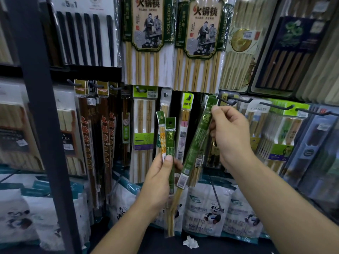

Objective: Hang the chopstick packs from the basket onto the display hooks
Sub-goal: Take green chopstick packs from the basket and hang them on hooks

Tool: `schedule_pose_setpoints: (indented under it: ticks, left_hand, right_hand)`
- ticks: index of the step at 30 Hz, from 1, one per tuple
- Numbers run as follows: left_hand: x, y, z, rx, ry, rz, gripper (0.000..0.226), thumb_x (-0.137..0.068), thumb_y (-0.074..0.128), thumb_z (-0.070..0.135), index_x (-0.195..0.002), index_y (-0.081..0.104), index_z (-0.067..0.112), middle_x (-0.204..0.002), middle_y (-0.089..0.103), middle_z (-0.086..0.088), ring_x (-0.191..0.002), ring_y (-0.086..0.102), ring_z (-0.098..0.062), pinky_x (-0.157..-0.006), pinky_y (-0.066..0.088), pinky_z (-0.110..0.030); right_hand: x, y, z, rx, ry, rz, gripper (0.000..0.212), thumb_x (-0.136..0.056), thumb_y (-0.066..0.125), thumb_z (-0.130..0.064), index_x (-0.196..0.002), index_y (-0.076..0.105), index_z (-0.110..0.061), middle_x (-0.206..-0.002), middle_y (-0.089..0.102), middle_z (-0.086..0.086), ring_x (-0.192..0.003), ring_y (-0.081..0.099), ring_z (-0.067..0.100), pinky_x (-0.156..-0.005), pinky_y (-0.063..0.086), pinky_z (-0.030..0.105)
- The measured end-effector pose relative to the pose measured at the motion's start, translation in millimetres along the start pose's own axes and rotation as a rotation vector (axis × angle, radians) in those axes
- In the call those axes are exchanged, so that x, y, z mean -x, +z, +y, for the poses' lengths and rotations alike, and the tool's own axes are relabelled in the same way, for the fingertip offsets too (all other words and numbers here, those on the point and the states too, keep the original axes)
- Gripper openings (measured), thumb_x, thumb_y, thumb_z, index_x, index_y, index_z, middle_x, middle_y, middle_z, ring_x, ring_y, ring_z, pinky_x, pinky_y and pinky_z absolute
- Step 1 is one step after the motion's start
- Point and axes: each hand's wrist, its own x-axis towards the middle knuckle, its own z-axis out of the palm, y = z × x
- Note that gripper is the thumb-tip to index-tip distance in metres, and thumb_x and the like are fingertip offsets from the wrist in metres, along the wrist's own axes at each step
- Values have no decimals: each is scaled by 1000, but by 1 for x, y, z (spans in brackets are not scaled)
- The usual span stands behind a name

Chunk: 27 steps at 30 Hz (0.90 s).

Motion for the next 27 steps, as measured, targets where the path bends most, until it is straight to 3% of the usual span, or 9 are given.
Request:
schedule_pose_setpoints:
  ticks: [4,7,13,21,27]
  left_hand:
    - [-2,2,-1,77,-16,-45,35,-108,41,32,-94,61,7,-81,70,3,-77,68,-14,-69,57,-27]
    - [-3,2,-2,86,-24,-51,34,-108,41,31,-95,60,8,-82,69,-1,-78,69,-19,-70,58,-32]
    - [-3,1,-3,72,-22,-52,33,-108,41,31,-95,60,7,-81,69,0,-78,69,-19,-70,59,-33]
    - [-2,2,-1,70,-30,-53,32,-109,40,29,-94,59,9,-81,69,-1,-78,68,-21,-69,58,-32]
    - [-2,3,0,94,-40,-75,29,-109,41,27,-94,59,10,-80,69,-1,-75,68,-19,-66,57,-28]
  right_hand:
    - [-10,2,-2,-7,-5,55,31,-102,58,-27,-73,56,-18,-60,40,-1,-52,34,10,-47,33,20]
    - [-15,2,0,-8,-2,83,32,-102,58,-28,-72,53,-17,-66,36,6,-60,33,18,-52,35,22]
    - [-17,3,1,-9,-27,103,33,-102,59,-28,-72,52,-16,-73,38,10,-62,34,19,-55,40,16]
    - [-17,6,4,-38,-29,145,38,-101,61,-24,-65,49,-17,-63,35,6,-54,32,10,-64,44,16]
    - [-15,13,1,-122,20,190,39,-99,63,-23,-64,48,-18,-58,34,-3,-54,31,11,-73,44,23]
